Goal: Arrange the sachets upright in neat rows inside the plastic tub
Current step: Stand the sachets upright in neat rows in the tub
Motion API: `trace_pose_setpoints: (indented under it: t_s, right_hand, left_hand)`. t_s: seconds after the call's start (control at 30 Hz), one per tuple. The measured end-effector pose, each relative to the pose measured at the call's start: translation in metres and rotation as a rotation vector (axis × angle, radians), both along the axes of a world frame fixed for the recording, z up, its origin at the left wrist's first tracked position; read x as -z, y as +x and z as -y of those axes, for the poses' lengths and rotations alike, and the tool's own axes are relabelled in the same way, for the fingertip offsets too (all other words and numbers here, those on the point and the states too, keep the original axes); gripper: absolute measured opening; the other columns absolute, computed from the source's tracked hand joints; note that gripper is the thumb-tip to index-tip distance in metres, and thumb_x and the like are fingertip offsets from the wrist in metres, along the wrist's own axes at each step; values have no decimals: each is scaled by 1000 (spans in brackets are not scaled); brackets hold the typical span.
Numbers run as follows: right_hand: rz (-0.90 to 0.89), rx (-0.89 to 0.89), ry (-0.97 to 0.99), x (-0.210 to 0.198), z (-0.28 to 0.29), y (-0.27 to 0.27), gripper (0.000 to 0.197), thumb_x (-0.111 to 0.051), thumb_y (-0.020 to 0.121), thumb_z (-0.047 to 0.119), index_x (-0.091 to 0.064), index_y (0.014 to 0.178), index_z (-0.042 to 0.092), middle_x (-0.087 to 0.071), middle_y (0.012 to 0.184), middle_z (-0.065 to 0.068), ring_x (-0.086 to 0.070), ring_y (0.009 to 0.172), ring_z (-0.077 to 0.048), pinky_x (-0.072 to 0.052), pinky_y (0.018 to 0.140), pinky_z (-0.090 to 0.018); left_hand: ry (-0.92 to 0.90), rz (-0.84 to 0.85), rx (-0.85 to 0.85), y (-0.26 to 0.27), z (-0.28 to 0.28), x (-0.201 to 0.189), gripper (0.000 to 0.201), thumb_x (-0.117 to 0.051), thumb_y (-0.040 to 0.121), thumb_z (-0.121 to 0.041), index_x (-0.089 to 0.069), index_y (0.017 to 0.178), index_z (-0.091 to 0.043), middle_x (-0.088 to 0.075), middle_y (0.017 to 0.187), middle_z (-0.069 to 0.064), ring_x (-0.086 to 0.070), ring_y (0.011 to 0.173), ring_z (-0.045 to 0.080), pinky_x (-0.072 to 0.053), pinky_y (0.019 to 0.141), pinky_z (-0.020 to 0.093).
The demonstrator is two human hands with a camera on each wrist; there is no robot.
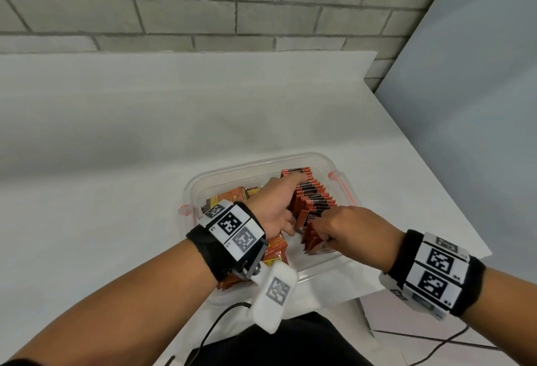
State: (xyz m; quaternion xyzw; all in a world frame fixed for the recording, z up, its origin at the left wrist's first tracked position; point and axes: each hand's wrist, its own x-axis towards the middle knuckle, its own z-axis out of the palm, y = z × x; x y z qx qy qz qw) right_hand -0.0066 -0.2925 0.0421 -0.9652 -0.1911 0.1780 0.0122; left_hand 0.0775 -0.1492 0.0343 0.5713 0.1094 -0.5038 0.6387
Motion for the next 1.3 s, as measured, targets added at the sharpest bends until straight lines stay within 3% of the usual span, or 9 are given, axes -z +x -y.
trace_pose_setpoints:
  t_s: [0.13,0.3,0.43,0.53,0.77,0.9,1.03,1.13,1.3]
  right_hand:
    - [45,-75,-81,-3,-3,5,48,-91,37,9,-49,55,23,-49,49,9,-22,46,-3,6,45,-10]
    - [62,-122,-97,-3,-8,6,47,-92,29,9,-54,53,21,-51,45,6,-36,32,-10,10,45,-13]
    - [64,-141,-87,-7,-14,9,26,-86,58,10,-64,72,14,-64,65,0,-57,50,-16,-5,47,-9]
    - [-62,-57,-164,-12,-13,11,19,-61,89,24,-59,105,15,-63,104,-2,-60,90,-22,-25,54,-20]
    - [-89,61,-176,-19,4,7,22,-65,84,34,-48,89,23,-52,93,8,-45,76,-13,-33,57,-22]
    - [-85,52,-224,-19,4,5,13,-59,86,32,-59,86,19,-62,92,4,-53,75,-17,-43,67,-27]
    - [-48,11,-256,-22,-1,5,12,-49,90,23,-55,80,20,-59,83,0,-44,66,-18,-27,54,-20]
    - [-47,-9,-250,-28,-3,7,15,-46,90,16,-43,76,22,-47,76,1,-41,66,-21,-19,50,-17]
    - [-82,-36,-308,-23,-8,10,15,-46,90,11,-59,85,14,-62,86,-7,-42,67,-22,-31,64,-26]
  left_hand:
    - [15,15,-4,-1,-3,-4,25,-47,97,-37,-50,106,-14,-56,88,9,-53,112,48,-31,106,61]
    - [7,24,13,-1,-3,-4,47,-48,96,-38,-43,133,-8,-48,129,23,-44,122,53,-31,105,62]
    - [5,-7,-3,1,-4,-3,21,-46,98,-34,-53,95,-15,-53,92,11,-53,105,44,-31,105,61]
    - [6,-27,-14,1,-5,-1,22,-47,97,-35,-49,104,-14,-52,96,13,-48,116,50,-31,104,62]
    - [-24,-70,-1,0,-6,1,54,-44,99,-34,-32,144,-6,-34,145,30,-36,129,52,-24,111,60]
    - [-32,-108,38,1,-3,8,62,-45,98,-35,-22,148,-7,-28,147,33,-32,133,51,-21,113,58]
    - [-41,-161,82,2,0,16,73,-48,95,-39,-13,152,-9,-27,147,37,-30,135,50,-21,113,58]
    - [-49,-165,91,5,0,20,68,-47,94,-38,-22,149,-5,-32,145,35,-34,133,48,-21,114,57]
    - [-67,-156,107,4,3,20,56,-46,95,-35,-36,138,-1,-42,140,33,-44,128,45,-24,113,56]
